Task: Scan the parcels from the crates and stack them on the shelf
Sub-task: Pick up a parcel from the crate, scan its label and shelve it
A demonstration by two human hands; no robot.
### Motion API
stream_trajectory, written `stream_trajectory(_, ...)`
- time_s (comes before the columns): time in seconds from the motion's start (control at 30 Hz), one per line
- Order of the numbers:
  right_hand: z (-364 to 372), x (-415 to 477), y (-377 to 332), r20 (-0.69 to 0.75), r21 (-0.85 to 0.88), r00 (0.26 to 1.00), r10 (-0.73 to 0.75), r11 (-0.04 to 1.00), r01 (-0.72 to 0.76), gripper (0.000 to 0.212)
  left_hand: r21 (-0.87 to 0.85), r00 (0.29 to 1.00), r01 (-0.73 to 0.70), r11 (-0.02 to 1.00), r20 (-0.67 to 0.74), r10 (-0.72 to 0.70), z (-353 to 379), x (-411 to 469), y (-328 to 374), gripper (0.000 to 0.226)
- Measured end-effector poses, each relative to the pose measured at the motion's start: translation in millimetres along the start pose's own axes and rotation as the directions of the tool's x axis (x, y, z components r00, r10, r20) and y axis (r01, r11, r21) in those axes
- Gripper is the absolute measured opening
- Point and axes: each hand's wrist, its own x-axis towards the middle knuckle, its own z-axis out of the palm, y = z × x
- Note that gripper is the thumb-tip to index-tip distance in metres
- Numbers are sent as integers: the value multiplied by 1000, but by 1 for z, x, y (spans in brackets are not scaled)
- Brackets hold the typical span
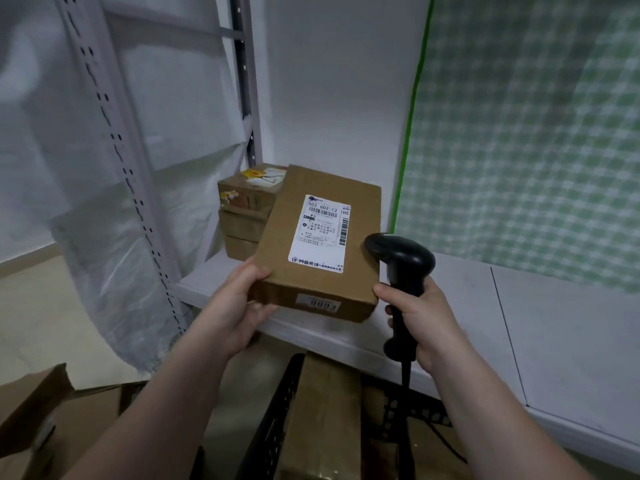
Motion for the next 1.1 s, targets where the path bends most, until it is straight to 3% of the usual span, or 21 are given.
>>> stream_trajectory(0.17,31,38,-30,71,22,996,-54,998,53,34,90,996,-91,992,17,90,14,25,50,11)
stream_trajectory(0.3,62,72,-57,116,12,988,-100,995,99,31,132,983,-142,981,-101,155,19,59,94,11)
stream_trajectory(0.47,92,112,-69,111,-64,983,-147,986,154,30,140,959,-154,978,-217,182,16,106,139,39)
stream_trajectory(0.97,119,184,-42,66,-221,993,-95,969,107,23,218,932,-103,971,-320,171,9,210,171,27)
stream_trajectory(1.1,120,186,-38,76,-219,994,-79,971,94,22,249,903,-139,959,-365,225,9,224,160,38)
